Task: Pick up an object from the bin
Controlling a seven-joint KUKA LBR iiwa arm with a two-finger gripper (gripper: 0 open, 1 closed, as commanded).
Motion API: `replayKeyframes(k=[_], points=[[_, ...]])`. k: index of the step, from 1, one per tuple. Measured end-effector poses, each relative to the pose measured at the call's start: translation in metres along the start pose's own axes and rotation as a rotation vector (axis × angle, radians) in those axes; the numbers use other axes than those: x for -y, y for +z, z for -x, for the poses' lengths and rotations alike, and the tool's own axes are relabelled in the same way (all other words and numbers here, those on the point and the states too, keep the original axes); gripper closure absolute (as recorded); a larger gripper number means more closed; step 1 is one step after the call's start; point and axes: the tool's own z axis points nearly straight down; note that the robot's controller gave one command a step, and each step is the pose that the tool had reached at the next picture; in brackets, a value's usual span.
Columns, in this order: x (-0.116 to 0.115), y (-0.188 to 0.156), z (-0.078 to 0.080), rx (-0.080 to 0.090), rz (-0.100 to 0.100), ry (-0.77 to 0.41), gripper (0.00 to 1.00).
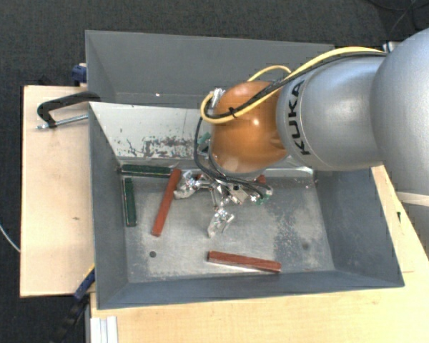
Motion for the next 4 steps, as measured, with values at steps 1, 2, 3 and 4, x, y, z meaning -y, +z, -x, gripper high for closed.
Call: replayKeyframes(k=[1,2,3,4], points=[[-0.018,-0.016,0.025,-0.015,0.002,0.065,0.0],[-0.03,-0.027,0.044,-0.027,-0.003,0.02,0.0],[-0.07,0.0,0.09,-0.016,0.002,-0.099,1.0],[-0.07,0.0,0.09,-0.016,0.002,-0.099,1.0]])
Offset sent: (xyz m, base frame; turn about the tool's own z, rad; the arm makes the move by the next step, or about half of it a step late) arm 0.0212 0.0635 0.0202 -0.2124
